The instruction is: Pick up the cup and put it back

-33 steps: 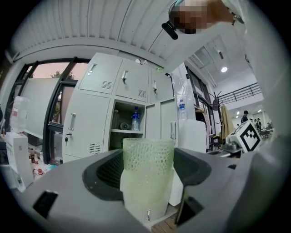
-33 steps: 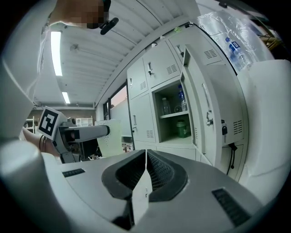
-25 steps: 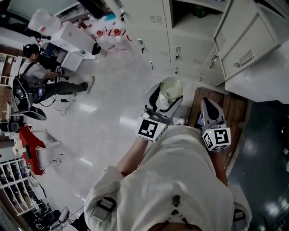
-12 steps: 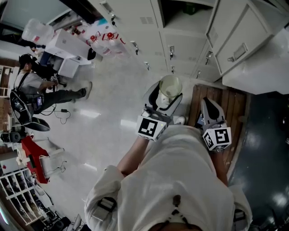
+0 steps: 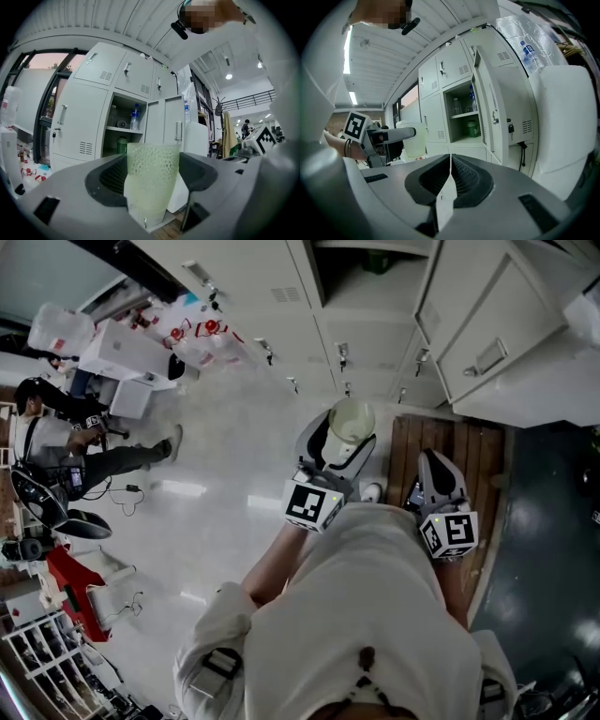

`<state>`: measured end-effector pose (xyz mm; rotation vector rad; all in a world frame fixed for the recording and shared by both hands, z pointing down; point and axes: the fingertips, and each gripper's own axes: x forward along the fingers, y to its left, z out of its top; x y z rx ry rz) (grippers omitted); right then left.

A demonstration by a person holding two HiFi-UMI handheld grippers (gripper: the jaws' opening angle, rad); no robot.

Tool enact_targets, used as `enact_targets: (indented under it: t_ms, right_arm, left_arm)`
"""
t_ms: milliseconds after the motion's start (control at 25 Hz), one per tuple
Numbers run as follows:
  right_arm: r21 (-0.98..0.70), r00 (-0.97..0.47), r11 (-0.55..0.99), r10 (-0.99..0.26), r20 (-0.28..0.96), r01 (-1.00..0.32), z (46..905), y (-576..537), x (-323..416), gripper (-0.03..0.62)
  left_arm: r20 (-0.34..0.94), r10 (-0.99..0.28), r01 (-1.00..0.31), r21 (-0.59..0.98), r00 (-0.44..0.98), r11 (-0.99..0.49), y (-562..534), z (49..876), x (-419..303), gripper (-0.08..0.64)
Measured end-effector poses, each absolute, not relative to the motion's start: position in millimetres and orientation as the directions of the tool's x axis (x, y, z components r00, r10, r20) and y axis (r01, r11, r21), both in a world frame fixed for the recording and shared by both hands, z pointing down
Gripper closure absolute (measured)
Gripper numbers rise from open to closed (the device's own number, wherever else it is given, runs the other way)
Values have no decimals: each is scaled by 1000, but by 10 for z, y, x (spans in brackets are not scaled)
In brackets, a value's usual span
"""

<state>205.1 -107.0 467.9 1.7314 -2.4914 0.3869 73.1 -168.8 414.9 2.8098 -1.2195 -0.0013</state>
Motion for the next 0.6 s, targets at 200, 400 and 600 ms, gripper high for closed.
enact_targets:
  t_ms: [200,400,600]
  right_arm:
    - [-154,-297,267,-929,221,-951,4673,-1293,2168,565]
    - [-150,-240,209,-944,227,-966,4602,-1567,2222,566]
    - [-142,-195,165,-951,238,-976,4589,-1897,2195,566]
  left_arm:
    - [31,-705,-703,105,709,-703,-2079,4146,864,218]
    - [43,-681,-682,83,731,-727,-2570,4171,978,218]
    - [30,-657,-658,76,753,-750,-3158,4156,1110,218]
